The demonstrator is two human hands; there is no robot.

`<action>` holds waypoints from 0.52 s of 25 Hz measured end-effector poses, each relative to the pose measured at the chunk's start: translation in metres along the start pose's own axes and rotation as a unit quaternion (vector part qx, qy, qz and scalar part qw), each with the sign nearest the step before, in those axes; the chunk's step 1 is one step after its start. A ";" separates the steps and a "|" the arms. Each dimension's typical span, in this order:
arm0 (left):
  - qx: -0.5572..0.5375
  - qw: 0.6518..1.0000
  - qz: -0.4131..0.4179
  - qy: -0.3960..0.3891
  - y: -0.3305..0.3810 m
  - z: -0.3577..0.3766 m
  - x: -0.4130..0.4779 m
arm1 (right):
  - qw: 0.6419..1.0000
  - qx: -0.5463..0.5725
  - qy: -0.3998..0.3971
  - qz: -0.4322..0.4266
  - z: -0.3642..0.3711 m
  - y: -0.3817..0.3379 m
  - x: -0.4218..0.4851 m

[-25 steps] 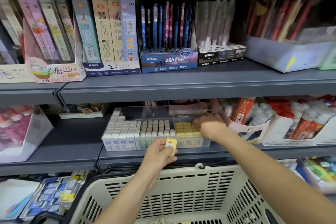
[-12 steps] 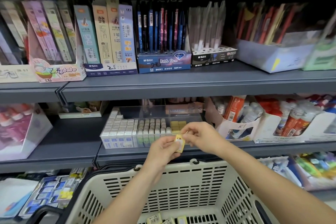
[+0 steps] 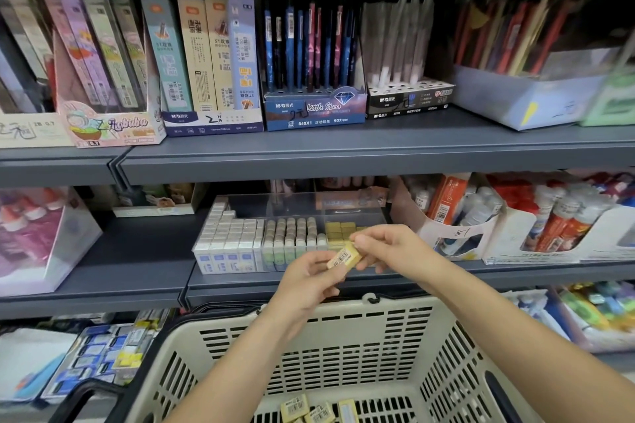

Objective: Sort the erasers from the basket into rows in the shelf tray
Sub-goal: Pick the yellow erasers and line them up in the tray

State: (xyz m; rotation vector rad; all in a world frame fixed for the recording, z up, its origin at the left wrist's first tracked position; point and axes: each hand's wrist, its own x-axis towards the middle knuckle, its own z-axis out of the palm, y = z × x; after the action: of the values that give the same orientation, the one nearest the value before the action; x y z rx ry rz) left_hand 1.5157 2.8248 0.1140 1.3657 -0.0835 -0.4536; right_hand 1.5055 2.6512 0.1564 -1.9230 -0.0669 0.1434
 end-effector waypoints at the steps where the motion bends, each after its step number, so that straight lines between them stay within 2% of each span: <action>1: 0.027 0.999 0.018 0.014 -0.001 0.001 0.001 | 1.000 -0.001 -0.003 0.010 0.000 0.001 0.000; 6: 0.115 0.991 0.068 0.024 -0.002 0.006 0.006 | 0.995 -0.076 0.009 0.064 -0.007 0.001 0.010; 8: 0.192 0.978 0.075 0.029 -0.005 0.002 0.009 | 0.987 -0.148 0.035 0.048 -0.019 -0.002 0.019; 11: 0.370 0.922 0.097 0.059 -0.012 -0.010 0.005 | 0.934 -0.321 0.159 0.016 -0.042 -0.010 0.043; 13: 0.449 0.885 0.110 0.066 -0.019 -0.017 -0.001 | 0.891 -0.420 0.173 0.028 -0.048 -0.009 0.059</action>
State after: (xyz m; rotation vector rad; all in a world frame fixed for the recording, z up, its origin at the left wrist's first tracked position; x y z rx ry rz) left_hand 1.5149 2.8387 0.0929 2.2655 -0.3683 -0.1081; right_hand 1.5705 2.6161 0.1771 -2.7890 0.2014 -0.2368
